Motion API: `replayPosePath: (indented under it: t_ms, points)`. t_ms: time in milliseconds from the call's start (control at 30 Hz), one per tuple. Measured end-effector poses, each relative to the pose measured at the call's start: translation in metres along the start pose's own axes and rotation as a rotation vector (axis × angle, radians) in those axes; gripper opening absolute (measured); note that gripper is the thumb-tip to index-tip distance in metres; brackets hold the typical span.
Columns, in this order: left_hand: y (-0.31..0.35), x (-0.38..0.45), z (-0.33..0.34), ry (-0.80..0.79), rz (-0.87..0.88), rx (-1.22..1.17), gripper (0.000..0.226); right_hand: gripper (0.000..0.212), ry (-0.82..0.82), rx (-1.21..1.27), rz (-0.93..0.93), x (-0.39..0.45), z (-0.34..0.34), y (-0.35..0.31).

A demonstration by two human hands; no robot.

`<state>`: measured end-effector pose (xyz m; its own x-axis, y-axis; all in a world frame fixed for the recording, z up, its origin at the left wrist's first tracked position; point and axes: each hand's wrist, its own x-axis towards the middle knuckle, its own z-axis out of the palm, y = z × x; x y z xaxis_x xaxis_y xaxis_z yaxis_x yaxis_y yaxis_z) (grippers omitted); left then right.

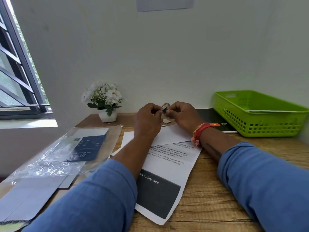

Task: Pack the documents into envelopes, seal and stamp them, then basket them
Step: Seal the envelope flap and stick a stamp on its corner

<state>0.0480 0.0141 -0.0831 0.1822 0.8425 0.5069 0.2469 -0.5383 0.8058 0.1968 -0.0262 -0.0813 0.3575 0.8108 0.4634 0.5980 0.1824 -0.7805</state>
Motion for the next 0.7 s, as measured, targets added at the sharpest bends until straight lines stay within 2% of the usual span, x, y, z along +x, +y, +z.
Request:
replayPosePath:
  t_ms: [133,367,467,533,633,700]
  points:
    - [0.000,0.000,-0.004,0.056,0.002,0.058,0.005,0.012,0.078,-0.434,-0.065,0.007,-0.006,0.004]
    - [0.001,-0.004,-0.003,-0.009,0.005,0.184,0.009,0.023,-0.058,-0.850,-0.068,0.010,-0.001,0.008]
    - [0.003,-0.006,-0.003,-0.029,0.013,0.195,0.008,0.026,-0.052,-0.804,-0.028,0.008,-0.002,0.006]
    - [0.005,-0.007,-0.004,-0.040,0.019,0.208,0.009,0.024,0.021,-0.686,-0.005,0.007,-0.006,0.000]
    - [0.005,-0.007,-0.005,-0.034,0.075,0.270,0.012,0.026,0.085,-0.372,0.093,0.003,-0.016,-0.010]
    - [0.008,-0.009,-0.004,-0.041,0.129,0.315,0.014,0.033,-0.047,-0.081,0.234,-0.003,-0.021,-0.016]
